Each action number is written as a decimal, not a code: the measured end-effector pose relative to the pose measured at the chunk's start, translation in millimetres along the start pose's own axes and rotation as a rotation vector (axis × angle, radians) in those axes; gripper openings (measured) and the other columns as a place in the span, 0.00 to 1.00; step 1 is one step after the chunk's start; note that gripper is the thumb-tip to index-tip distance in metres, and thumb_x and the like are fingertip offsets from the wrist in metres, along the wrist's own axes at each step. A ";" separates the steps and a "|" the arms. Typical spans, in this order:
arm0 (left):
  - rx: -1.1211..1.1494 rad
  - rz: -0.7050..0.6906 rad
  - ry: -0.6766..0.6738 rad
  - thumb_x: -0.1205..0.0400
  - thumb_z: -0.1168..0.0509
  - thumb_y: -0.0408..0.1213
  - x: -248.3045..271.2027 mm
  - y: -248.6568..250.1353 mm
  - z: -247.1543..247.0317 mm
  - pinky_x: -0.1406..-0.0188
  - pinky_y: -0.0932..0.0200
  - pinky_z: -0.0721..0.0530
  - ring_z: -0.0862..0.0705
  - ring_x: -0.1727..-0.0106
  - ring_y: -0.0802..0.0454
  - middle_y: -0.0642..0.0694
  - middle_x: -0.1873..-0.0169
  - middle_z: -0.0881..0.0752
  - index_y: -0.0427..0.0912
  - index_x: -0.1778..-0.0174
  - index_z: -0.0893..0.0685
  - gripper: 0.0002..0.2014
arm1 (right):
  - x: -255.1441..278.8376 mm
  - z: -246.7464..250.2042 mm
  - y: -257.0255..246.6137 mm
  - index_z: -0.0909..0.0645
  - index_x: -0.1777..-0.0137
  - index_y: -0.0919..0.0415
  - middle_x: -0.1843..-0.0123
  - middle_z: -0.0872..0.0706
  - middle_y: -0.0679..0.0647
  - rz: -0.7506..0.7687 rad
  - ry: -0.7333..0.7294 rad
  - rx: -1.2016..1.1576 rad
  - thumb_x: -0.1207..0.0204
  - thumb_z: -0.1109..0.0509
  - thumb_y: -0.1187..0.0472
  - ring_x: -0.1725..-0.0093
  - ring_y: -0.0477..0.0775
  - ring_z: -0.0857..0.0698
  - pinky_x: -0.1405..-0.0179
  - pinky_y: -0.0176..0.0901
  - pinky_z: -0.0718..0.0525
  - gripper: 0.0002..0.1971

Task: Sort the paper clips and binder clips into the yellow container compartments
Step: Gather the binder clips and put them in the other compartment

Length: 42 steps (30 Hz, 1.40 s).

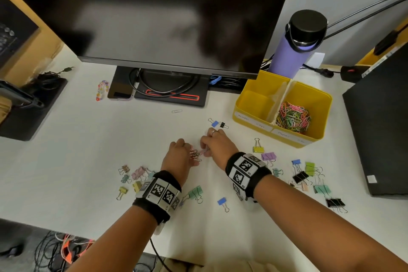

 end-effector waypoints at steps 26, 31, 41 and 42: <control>0.106 -0.194 -0.431 0.13 0.50 0.37 -9.6 108.1 70.7 0.64 0.60 0.29 0.24 0.51 0.47 0.40 0.51 0.23 0.38 0.48 0.23 0.11 | 93.3 124.4 76.9 0.20 0.56 0.64 0.59 0.18 0.53 -0.243 0.624 -0.467 0.25 0.32 0.69 0.57 0.51 0.20 0.59 0.37 0.27 0.01; 0.275 -0.333 -0.360 0.13 0.50 0.36 -32.1 214.6 86.1 0.51 0.53 0.23 0.22 0.52 0.42 0.31 0.49 0.19 0.29 0.42 0.22 0.16 | 96.4 146.1 132.6 0.19 0.55 0.65 0.56 0.14 0.61 -0.451 0.766 -0.363 0.27 0.30 0.68 0.53 0.61 0.17 0.46 0.56 0.19 0.02; 0.153 -0.469 -0.050 0.17 0.44 0.28 -61.9 242.8 67.5 0.37 0.52 0.24 0.21 0.36 0.37 0.32 0.37 0.19 0.31 0.34 0.22 0.15 | 105.4 153.5 137.3 0.23 0.34 0.64 0.41 0.15 0.68 -0.352 0.434 0.010 0.22 0.38 0.70 0.41 0.66 0.18 0.42 0.48 0.24 0.17; 0.214 -0.521 0.041 0.17 0.44 0.27 -55.1 230.3 74.2 0.37 0.52 0.25 0.21 0.36 0.38 0.33 0.36 0.19 0.33 0.32 0.23 0.17 | 107.3 151.2 133.6 0.23 0.34 0.63 0.42 0.15 0.68 -0.329 0.468 -0.001 0.23 0.37 0.70 0.42 0.66 0.18 0.41 0.48 0.24 0.17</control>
Point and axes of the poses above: each hand's wrist, its own x-axis away from the middle knuckle, its own z-axis out of the back of the hand, y = z × x, the point moved 2 cm from there along -x, towards the middle knuckle
